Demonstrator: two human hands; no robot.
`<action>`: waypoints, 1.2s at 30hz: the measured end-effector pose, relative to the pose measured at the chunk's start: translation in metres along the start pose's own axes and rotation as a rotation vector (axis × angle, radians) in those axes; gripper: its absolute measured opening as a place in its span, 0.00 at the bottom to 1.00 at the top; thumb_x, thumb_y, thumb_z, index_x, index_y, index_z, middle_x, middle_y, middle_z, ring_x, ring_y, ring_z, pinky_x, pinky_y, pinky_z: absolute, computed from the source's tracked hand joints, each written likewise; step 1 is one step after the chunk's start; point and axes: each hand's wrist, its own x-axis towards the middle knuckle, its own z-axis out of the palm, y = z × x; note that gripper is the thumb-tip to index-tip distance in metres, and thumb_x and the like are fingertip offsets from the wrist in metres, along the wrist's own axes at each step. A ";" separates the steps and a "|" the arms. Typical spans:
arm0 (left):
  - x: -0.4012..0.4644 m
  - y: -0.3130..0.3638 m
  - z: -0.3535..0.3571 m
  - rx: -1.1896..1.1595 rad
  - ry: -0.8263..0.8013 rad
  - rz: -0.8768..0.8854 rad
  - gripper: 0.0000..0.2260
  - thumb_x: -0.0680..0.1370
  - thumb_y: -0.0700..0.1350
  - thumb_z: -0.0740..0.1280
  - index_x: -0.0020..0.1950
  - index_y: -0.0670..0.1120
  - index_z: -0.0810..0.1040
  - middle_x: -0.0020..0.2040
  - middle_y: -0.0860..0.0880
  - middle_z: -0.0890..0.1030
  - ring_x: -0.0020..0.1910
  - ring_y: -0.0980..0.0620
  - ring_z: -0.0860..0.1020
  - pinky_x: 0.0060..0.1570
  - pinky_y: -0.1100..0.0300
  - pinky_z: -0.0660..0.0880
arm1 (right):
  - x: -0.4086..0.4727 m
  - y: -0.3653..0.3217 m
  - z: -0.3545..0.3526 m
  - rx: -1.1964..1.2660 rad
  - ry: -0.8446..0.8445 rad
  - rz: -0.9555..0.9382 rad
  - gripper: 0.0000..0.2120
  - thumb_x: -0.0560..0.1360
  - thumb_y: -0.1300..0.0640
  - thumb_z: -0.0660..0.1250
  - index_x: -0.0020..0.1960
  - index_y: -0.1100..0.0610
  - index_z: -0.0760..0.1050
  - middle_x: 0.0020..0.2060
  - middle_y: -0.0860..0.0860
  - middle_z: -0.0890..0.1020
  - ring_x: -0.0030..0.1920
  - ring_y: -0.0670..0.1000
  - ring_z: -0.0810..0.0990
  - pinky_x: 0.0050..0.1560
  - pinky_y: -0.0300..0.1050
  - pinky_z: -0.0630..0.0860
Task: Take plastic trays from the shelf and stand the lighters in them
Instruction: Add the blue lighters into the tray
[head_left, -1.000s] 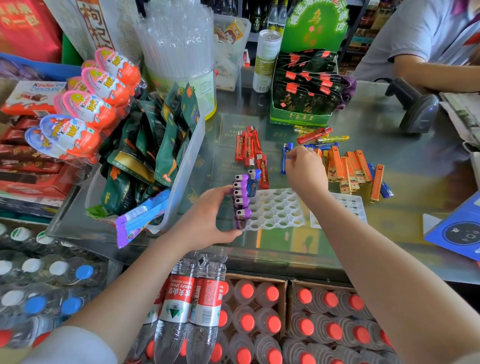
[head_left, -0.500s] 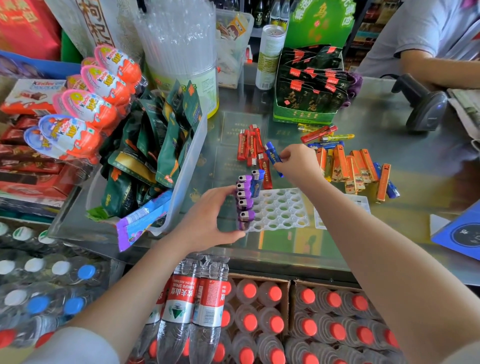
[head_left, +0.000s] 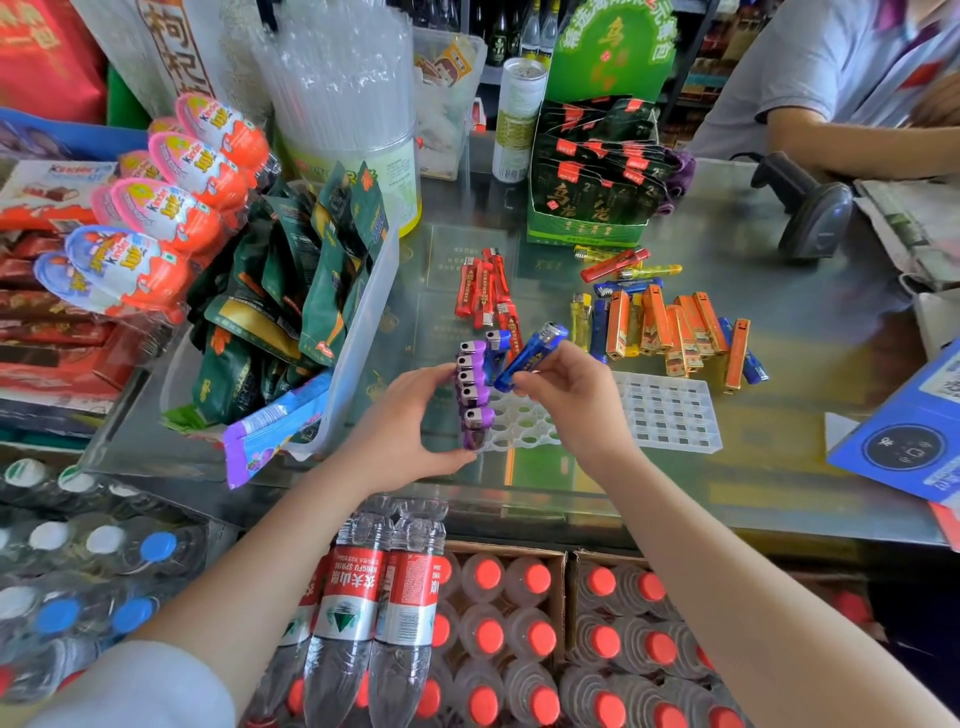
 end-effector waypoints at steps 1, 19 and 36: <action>0.000 0.000 0.000 0.000 -0.001 -0.003 0.35 0.63 0.59 0.72 0.66 0.53 0.66 0.62 0.55 0.73 0.63 0.55 0.69 0.62 0.50 0.68 | 0.001 0.001 0.003 -0.022 0.004 -0.007 0.09 0.71 0.64 0.69 0.42 0.50 0.75 0.38 0.49 0.83 0.42 0.51 0.82 0.47 0.45 0.79; -0.003 0.007 -0.005 -0.022 -0.014 -0.007 0.35 0.65 0.54 0.75 0.68 0.54 0.64 0.64 0.58 0.70 0.64 0.58 0.66 0.63 0.59 0.64 | 0.002 0.010 0.014 -0.700 0.025 -0.382 0.06 0.72 0.59 0.69 0.43 0.62 0.77 0.39 0.56 0.82 0.35 0.57 0.77 0.32 0.42 0.68; 0.008 0.017 -0.001 -0.058 -0.049 0.061 0.22 0.66 0.50 0.72 0.58 0.57 0.69 0.56 0.58 0.75 0.58 0.56 0.72 0.59 0.52 0.70 | 0.040 0.008 -0.044 -1.011 0.180 0.037 0.11 0.76 0.66 0.56 0.55 0.61 0.74 0.52 0.57 0.77 0.41 0.57 0.75 0.34 0.45 0.68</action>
